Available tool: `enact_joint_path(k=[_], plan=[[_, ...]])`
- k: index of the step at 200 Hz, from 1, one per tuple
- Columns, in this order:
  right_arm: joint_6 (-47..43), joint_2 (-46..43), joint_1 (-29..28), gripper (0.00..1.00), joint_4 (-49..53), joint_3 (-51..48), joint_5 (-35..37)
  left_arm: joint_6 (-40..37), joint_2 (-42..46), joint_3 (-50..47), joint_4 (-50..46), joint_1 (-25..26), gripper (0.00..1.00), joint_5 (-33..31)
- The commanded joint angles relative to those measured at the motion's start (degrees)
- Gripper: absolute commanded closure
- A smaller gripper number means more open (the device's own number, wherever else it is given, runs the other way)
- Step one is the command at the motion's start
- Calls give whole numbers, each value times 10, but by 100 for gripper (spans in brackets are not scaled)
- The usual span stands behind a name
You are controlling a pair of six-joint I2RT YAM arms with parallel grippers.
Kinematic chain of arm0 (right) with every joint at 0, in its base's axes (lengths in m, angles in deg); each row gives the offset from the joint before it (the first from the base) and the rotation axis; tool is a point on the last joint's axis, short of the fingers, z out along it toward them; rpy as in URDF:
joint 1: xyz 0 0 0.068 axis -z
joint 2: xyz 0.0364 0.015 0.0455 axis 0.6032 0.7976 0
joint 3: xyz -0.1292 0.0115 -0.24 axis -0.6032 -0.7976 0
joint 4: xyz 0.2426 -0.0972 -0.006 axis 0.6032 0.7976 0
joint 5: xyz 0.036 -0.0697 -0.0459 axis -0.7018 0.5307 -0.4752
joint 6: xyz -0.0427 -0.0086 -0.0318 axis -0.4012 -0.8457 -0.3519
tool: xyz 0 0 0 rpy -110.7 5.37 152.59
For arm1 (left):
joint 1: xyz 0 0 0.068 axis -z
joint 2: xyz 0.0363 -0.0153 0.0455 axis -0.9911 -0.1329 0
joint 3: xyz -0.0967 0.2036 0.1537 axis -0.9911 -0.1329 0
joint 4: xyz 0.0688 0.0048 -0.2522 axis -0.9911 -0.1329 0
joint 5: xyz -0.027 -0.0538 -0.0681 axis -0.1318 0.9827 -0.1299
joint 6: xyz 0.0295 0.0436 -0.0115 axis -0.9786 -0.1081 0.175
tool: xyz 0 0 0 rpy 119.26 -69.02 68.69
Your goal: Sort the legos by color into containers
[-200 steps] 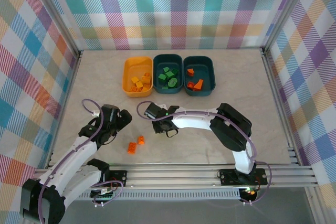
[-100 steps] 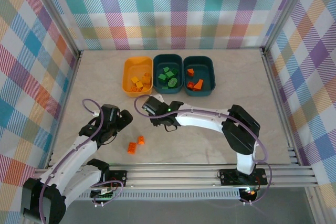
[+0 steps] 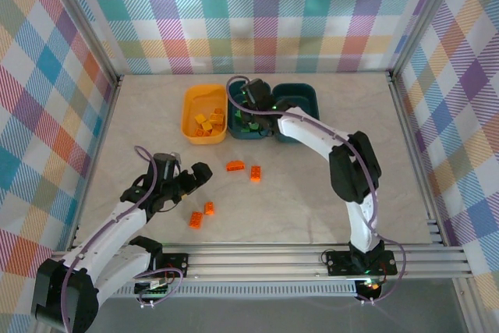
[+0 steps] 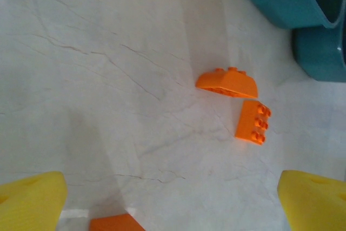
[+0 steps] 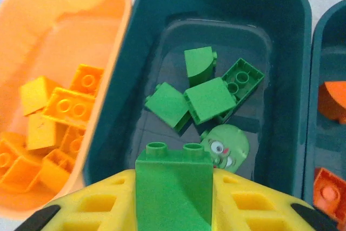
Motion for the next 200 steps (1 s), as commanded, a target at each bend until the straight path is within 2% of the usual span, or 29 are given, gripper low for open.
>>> enact_joint_path(k=[1, 14, 29, 52, 80, 103, 133, 154, 180, 200], plan=[[-23, 40, 2, 66, 20, 51, -31, -8, 16, -12, 28, 9, 0, 39], [-27, 64, 12, 63, 39, 90, -35, -10, 21, -13, 27, 12, 0, 39], [-36, 83, 15, 48, 59, 126, -28, -13, 22, -10, 21, 13, 0, 39], [-42, 75, 15, 43, 71, 133, -24, -16, 19, -7, 17, 15, 0, 36], [-38, -3, 11, 41, 28, 39, -19, -16, 15, -6, 20, 15, 0, 34], [-18, -90, -21, 40, 1, -76, -3, -21, 13, 5, 12, 16, 0, 11], [58, -158, -79, 30, 13, -201, 45, 8, 10, 21, -42, 15, 0, -85], [88, -176, -97, 25, -10, -274, 43, 44, -12, 27, -73, 14, 0, -138], [119, -164, -105, 23, 21, -297, 42, 43, -59, 37, -72, 13, 0, -114], [122, -147, -107, 23, 4, -311, -7, 44, -86, 36, -63, 14, 0, -105]])
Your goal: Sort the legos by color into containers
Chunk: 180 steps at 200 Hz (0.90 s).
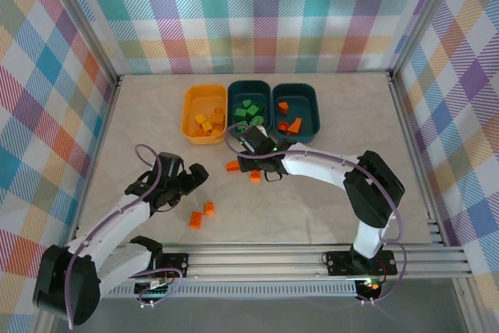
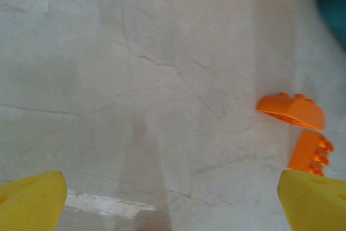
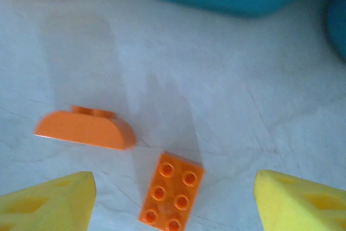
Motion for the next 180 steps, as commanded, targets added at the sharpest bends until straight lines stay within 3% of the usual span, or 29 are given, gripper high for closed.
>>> enact_joint_path(k=[1, 56, 79, 107, 140, 156, 180], plan=[[34, 18, 2, 23, -8, -10, -33, 10, -23, 16, -14, 3, 0, -5], [15, 86, -2, 29, 30, 24, -57, 12, -32, 23, -12, 4, 0, -3], [16, 83, -2, 40, 32, 13, -44, 11, -31, 23, -14, 4, 0, -3], [14, 43, -3, 63, 15, -15, -17, 9, -36, 27, -14, 4, 0, -2], [-14, -34, 0, 71, 20, -21, 39, 5, -45, 37, -9, 4, 0, 12], [-45, -72, 23, 71, 20, -10, 58, -4, -47, 37, 14, 5, 0, 39], [-77, -87, 103, 71, 2, 14, 49, -47, -79, 58, 106, 49, 0, 155]])
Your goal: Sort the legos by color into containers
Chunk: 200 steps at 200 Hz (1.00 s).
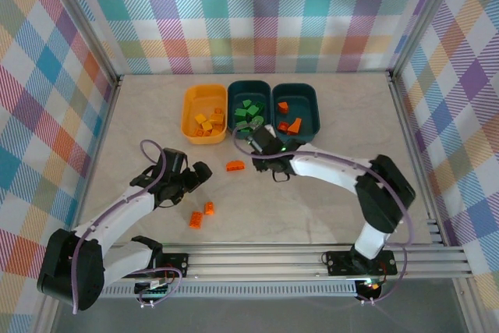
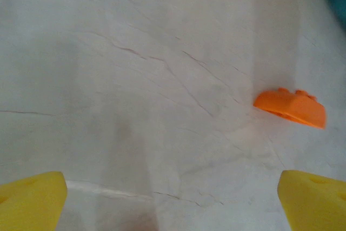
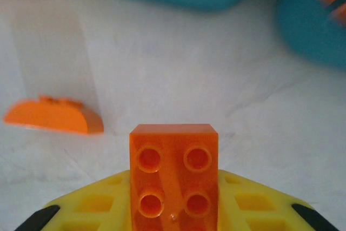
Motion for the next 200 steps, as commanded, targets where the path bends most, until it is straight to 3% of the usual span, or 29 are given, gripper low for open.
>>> enact_joint_path(k=[1, 36, 83, 113, 140, 168, 200], plan=[[-47, -21, 78, 72, -20, 31, 24, -46, -31, 37, 82, 44, 0, 109], [-71, 72, 183, 71, -19, 113, -42, -87, -117, 116, 73, 140, 0, 91], [-96, 220, 260, 67, 59, 277, -124, -83, -153, 141, 78, 154, 0, 85], [-110, 256, 265, 54, 87, 331, -124, -88, -140, 139, 57, 154, 0, 66], [-105, 236, 264, 48, 85, 324, -122, -96, -115, 140, 32, 154, 0, 38], [-94, 147, 247, 45, 50, 250, -110, -102, -70, 144, -16, 152, 0, -24], [-60, 11, 133, 44, -18, 106, -84, -76, -27, 149, -95, 103, 0, -133]])
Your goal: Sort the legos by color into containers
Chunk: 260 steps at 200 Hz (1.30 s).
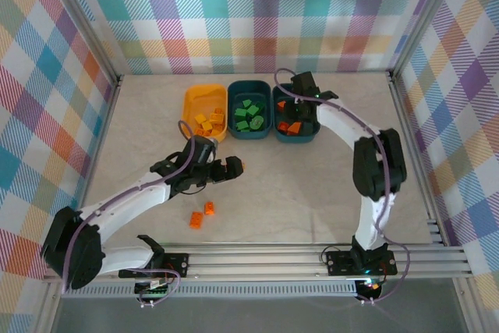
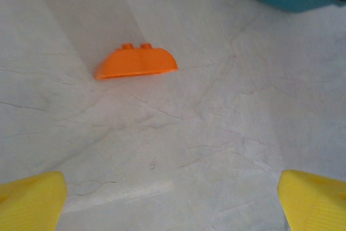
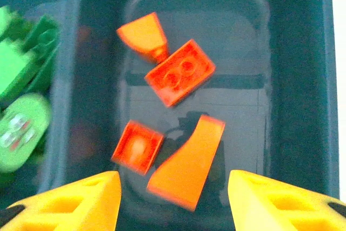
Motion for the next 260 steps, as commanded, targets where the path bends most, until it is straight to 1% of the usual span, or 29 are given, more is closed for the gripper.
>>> enact_joint_path(k=[1, 11, 23, 38, 51, 71, 95, 111, 140, 165, 190, 237, 260], plan=[[30, -108, -101, 43, -59, -76, 17, 14, 32, 15, -82, -41, 0, -104], [48, -126, -153, 43, -69, -107, 21, 28, 40, 7, -95, -80, 0, -106], [80, -129, -213, 43, -76, -130, 14, 47, 47, -9, -102, -134, 0, -86], [118, -111, -282, 42, -85, -140, -3, 68, 53, -33, -104, -209, 0, -56], [137, -81, -331, 41, -81, -128, -23, 78, 56, -54, -104, -266, 0, -27], [146, -33, -388, 38, -58, -91, -41, 82, 62, -82, -104, -329, 0, 4], [167, 14, -416, 35, -49, -64, -82, 82, 72, -115, -98, -381, 0, 39], [176, 47, -428, 34, -34, -41, -82, 87, 81, -135, -89, -392, 0, 50], [180, 86, -440, 34, -32, -12, -100, 92, 98, -152, -80, -393, 0, 59], [180, 117, -442, 35, -9, 14, -93, 92, 107, -153, -83, -394, 0, 61], [185, 122, -443, 37, 8, 13, -67, 91, 118, -155, -86, -393, 0, 63], [177, 137, -444, 43, 41, 11, -59, 92, 131, -166, -80, -394, 0, 64], [168, 130, -444, 46, 58, 3, -30, 91, 132, -166, -80, -393, 0, 67]])
